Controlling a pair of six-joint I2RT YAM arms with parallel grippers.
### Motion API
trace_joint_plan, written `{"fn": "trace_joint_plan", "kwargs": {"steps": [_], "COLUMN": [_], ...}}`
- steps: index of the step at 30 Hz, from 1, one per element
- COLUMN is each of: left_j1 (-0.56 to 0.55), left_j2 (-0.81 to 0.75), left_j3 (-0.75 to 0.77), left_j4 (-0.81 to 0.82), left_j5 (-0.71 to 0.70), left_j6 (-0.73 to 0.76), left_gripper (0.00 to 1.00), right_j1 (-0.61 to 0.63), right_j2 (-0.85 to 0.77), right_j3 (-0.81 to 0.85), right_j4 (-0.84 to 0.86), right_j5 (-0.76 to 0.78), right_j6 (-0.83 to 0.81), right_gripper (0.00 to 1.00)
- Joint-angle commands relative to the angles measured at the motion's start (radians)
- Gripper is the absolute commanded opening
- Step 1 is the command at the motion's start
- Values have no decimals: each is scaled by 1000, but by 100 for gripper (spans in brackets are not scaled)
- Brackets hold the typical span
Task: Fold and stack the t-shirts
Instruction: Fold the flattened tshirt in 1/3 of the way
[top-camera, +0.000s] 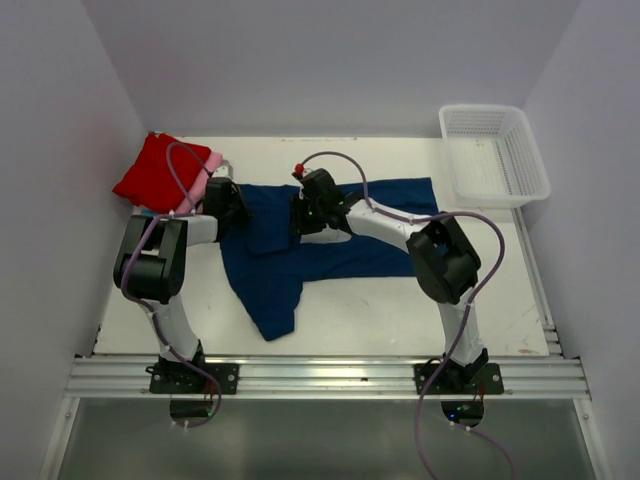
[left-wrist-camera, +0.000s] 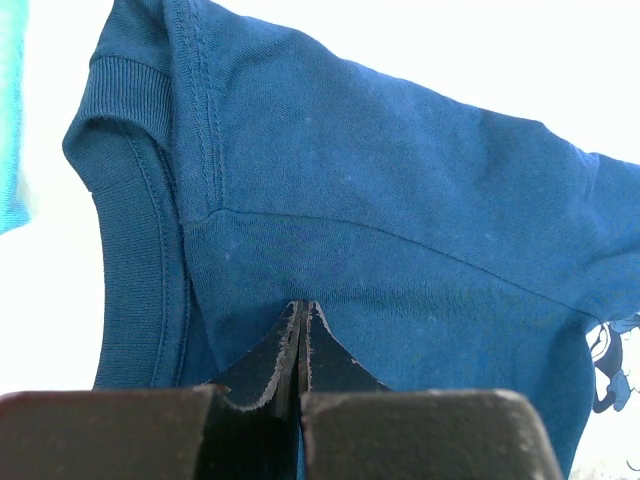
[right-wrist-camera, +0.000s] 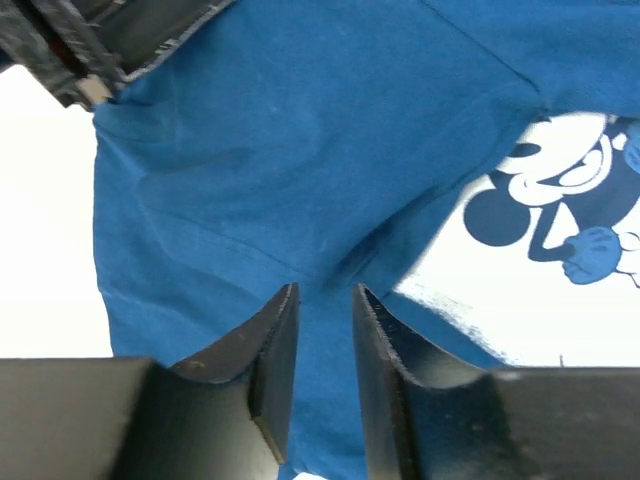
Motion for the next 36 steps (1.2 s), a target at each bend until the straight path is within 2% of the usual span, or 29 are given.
{"fn": "trace_joint_plan", "kwargs": {"steps": [1, 4, 15, 36], "left_j1": [10, 11, 17, 33], "left_j2": [-30, -30, -18, -15], "left_j3": [-18, -20, -20, -34], "left_j4": [24, 26, 26, 38], "left_j5": [8, 8, 20, 40], "left_j6": [-11, -12, -17, -27], "left_gripper": [0, 0, 0, 0], "right_j1": [5, 5, 21, 25], "right_j2": [-22, 1, 97, 119], "right_j3": [31, 66, 163, 143], "right_j4": [-55, -87, -135, -162], "right_j5": [59, 64, 68, 134], "right_j6": [-27, -24, -23, -21], "right_gripper": [31, 27, 25, 22]}}
